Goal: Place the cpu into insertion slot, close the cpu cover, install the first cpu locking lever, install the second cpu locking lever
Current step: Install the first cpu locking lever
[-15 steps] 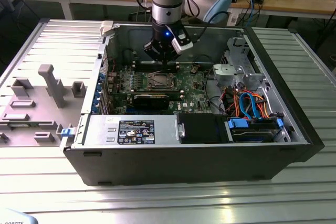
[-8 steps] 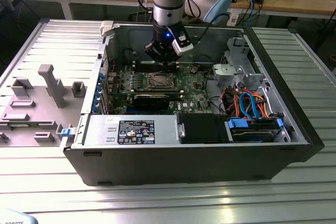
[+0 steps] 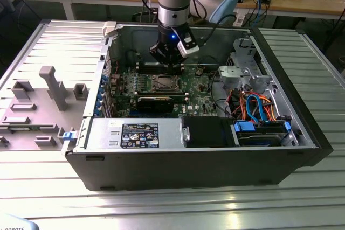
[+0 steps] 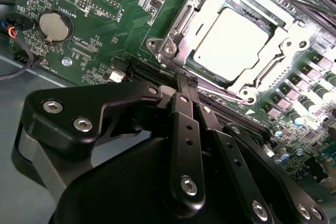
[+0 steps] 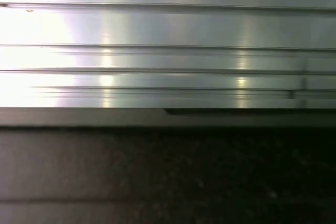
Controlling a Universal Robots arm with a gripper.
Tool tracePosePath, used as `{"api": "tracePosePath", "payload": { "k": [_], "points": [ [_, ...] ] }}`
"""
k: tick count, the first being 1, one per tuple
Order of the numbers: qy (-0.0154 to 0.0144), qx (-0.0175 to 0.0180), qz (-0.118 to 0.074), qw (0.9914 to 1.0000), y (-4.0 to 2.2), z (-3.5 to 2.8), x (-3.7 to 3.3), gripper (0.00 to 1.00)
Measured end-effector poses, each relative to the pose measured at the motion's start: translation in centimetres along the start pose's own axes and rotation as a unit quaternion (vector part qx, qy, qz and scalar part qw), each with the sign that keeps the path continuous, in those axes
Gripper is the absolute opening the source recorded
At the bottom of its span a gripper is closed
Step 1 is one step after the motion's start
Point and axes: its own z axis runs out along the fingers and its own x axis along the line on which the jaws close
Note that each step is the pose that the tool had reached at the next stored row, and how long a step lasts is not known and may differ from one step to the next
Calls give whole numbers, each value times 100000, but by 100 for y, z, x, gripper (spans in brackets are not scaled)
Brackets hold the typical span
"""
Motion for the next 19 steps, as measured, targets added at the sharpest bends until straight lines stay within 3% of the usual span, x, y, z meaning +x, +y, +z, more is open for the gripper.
{"api": "tracePosePath", "payload": {
  "k": [14, 19],
  "points": [
    [25, 27, 6, 100000, -2, 61, -10, 11],
    [-10, 2, 11, 100000, -1, 50, -12, 11]
  ]
}}
